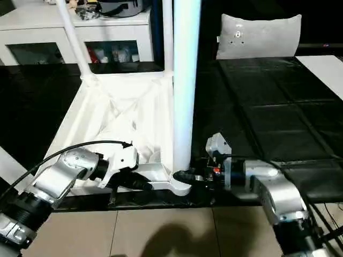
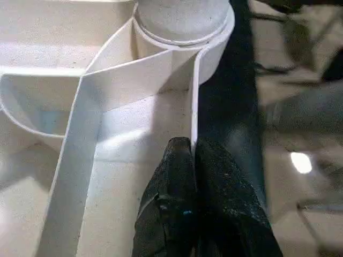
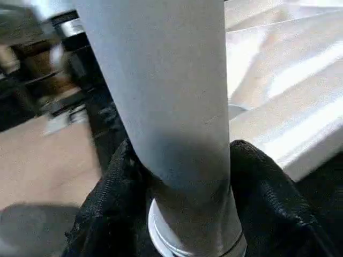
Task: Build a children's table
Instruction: Rotate leg to tighten
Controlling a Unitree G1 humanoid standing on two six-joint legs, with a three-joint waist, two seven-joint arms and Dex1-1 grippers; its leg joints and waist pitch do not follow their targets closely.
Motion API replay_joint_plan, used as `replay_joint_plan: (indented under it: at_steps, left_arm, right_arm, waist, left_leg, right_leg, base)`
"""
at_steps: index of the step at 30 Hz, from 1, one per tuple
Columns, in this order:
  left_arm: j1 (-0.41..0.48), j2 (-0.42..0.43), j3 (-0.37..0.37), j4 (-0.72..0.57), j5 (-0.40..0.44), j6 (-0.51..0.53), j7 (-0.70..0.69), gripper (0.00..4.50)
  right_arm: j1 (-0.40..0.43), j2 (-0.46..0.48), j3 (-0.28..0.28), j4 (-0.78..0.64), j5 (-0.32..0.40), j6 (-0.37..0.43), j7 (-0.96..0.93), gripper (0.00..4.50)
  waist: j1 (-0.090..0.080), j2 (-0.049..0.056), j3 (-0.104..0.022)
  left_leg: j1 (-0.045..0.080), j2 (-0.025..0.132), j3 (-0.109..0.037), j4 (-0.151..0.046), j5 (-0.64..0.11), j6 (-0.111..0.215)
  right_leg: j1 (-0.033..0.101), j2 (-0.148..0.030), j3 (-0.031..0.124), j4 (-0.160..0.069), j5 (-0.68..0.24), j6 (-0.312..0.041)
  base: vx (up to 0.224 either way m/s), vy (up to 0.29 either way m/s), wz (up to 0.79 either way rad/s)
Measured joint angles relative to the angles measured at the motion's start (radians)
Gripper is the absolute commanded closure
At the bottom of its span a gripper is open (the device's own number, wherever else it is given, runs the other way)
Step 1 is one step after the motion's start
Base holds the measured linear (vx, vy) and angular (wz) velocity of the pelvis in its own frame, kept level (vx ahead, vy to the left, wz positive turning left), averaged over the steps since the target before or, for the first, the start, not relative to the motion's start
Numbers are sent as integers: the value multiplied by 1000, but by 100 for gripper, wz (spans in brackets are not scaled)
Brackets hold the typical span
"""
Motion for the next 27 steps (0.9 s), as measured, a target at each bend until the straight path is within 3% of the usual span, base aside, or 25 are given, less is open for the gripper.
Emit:
replay_joint_plan:
  at_steps: [7,11,13,17,18,27]
  left_arm:
    - [-35,-141,47,58,33,95,242,450]
    - [-47,-220,67,78,35,136,359,450]
    - [-49,-223,67,78,35,136,365,450]
    - [-50,-212,62,79,44,116,355,450]
    - [-50,-207,59,80,48,106,353,450]
    - [-39,-118,33,80,49,5,240,450]
  right_arm:
    - [-33,165,-73,-2,-99,67,-389,257]
    - [-44,218,-91,1,-131,55,-528,257]
    - [-44,225,-93,1,-132,48,-541,203]
    - [-39,235,-109,-4,-116,56,-531,172]
    - [-38,226,-109,-5,-110,56,-525,148]
    - [2,74,-69,16,-111,-10,-334,97]
  waist:
    - [-52,0,0]
    - [-54,0,0]
    - [-53,0,0]
    - [-51,1,0]
    - [-50,1,0]
    - [-44,0,1]
  left_leg:
    - [0,0,-1,1,0,-1]
    - [-1,0,-1,0,0,0]
    - [-1,0,-1,-2,0,0]
    - [-1,0,-1,-5,0,0]
    - [-1,0,-1,-5,0,0]
    - [-2,0,-1,-4,0,0]
  right_leg:
    - [0,0,0,-1,0,0]
    - [0,0,-1,-2,0,0]
    - [0,0,-1,-2,0,1]
    - [-2,1,-1,-2,-1,1]
    - [-2,1,-1,-2,-1,1]
    - [-2,0,-1,-2,-1,1]
  base:
    - [0,0,0]
    - [0,0,0]
    - [0,0,0]
    - [0,0,0]
    - [0,0,0]
    - [0,0,0]
